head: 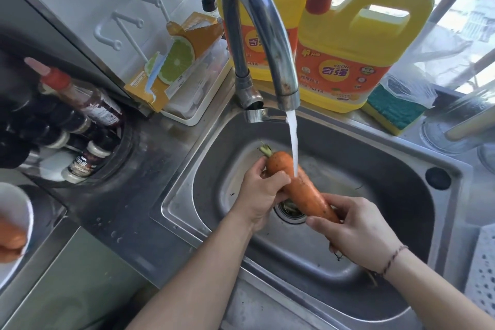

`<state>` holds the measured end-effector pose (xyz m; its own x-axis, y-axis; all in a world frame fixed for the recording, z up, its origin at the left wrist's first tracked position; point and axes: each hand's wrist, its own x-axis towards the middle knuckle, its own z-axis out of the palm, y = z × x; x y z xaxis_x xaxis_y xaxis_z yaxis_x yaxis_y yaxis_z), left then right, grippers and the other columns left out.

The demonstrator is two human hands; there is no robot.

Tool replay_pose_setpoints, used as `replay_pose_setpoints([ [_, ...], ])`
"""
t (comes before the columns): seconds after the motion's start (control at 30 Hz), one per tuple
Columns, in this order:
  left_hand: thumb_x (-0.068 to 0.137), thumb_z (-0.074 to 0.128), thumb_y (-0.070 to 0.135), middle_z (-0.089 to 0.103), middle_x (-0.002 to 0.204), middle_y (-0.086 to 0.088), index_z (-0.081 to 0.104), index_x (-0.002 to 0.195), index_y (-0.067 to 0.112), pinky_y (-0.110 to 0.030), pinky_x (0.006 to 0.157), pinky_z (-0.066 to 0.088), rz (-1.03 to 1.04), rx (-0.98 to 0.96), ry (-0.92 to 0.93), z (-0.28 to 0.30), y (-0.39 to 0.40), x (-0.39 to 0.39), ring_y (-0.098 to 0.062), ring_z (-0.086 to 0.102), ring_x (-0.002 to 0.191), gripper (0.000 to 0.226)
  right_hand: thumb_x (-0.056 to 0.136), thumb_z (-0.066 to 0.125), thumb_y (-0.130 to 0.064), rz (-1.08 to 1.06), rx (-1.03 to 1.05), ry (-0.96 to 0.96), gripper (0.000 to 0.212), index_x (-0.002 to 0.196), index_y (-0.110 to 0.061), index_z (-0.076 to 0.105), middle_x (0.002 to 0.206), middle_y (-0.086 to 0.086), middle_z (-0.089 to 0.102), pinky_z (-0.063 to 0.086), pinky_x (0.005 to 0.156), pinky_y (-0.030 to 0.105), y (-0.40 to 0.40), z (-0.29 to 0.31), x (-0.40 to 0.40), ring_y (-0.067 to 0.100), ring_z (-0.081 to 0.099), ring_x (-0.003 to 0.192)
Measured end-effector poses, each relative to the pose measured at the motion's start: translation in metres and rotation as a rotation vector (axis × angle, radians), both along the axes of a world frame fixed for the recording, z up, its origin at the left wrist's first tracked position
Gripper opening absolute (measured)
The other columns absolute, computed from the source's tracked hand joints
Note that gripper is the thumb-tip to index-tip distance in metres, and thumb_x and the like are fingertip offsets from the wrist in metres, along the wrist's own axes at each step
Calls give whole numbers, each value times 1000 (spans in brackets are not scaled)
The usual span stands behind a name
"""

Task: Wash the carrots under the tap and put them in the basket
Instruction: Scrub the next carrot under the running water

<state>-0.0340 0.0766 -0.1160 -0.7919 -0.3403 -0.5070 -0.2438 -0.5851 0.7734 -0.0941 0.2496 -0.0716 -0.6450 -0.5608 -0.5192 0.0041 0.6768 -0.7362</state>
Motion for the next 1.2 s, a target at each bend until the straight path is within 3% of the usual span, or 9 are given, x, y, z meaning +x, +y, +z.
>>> replay_pose_setpoints([
  [0.1, 75, 60, -4, 68, 90, -7, 60, 109, 11, -44, 82, 60, -33, 21, 44, 1, -2, 3, -19, 67, 85, 38, 79, 78, -36, -12, 2, 7, 17, 95, -34, 72, 59, 0, 67, 56, 52, 36, 1, 1, -1, 21, 66, 49],
  [0.23, 68, 69, 8, 63, 105, -6, 51, 117, 24, -40, 73, 60, -25, 7, -16, 5, 9, 1, -24, 67, 94, 54, 80, 64, -60, 149, 295, 445, 32, 108, -45, 63, 71, -9, 67, 52, 63, 30, -3, -1, 10, 16, 66, 70],
  [0.3, 74, 73, 9, 61, 112, -8, 50, 116, 28, -35, 66, 59, 0, -39, -64, 5, 12, -2, -27, 67, 99, 52, 81, 58, -64, 162, 351, 536, 38, 113, -44, 59, 76, -8, 68, 50, 64, 29, -6, -1, 15, 20, 66, 77],
  [0.43, 85, 58, 26, 61, 113, -17, 55, 106, 30, -32, 60, 57, 61, -80, -146, 3, 12, -4, -35, 66, 101, 22, 82, 56, -65, 156, 340, 532, 41, 117, -45, 57, 81, -7, 69, 49, 66, 29, -9, 0, 19, 21, 67, 81],
  [0.53, 80, 58, 28, 60, 118, -17, 51, 112, 31, -33, 64, 58, 37, -76, -142, 1, 14, -3, -36, 65, 108, 34, 79, 60, -64, 130, 325, 468, 39, 114, -46, 60, 79, -10, 68, 52, 68, 29, -9, 0, 15, 19, 66, 82],
  [0.67, 74, 63, 13, 56, 115, -9, 44, 116, 31, -29, 68, 57, -42, -30, -2, 0, 11, 0, -20, 65, 98, 50, 80, 61, -64, 118, 333, 488, 38, 113, -46, 61, 75, -10, 67, 52, 67, 29, -8, -3, 13, 18, 65, 80],
  [0.87, 89, 53, 25, 56, 119, -14, 46, 110, 35, -27, 67, 57, -35, -93, -80, -3, 14, -3, -35, 62, 113, 24, 80, 60, -65, 97, 330, 506, 41, 115, -45, 60, 78, -9, 69, 53, 67, 30, -6, -8, 18, 20, 67, 80],
  [1.07, 72, 64, 20, 56, 111, -3, 37, 118, 36, -50, 92, 56, -114, -163, -52, -11, 12, 4, -17, 61, 100, 56, 78, 62, -64, 96, 312, 454, 42, 116, -48, 61, 79, -10, 69, 49, 64, 28, -6, -13, 20, 20, 66, 81],
  [1.2, 93, 52, 15, 56, 114, -12, 38, 128, 30, -30, 71, 59, -74, -152, -100, -14, 9, 3, -28, 61, 108, 40, 78, 63, -63, 62, 284, 438, 39, 113, -46, 63, 76, -9, 67, 51, 67, 30, -7, -15, 24, 22, 64, 81],
])
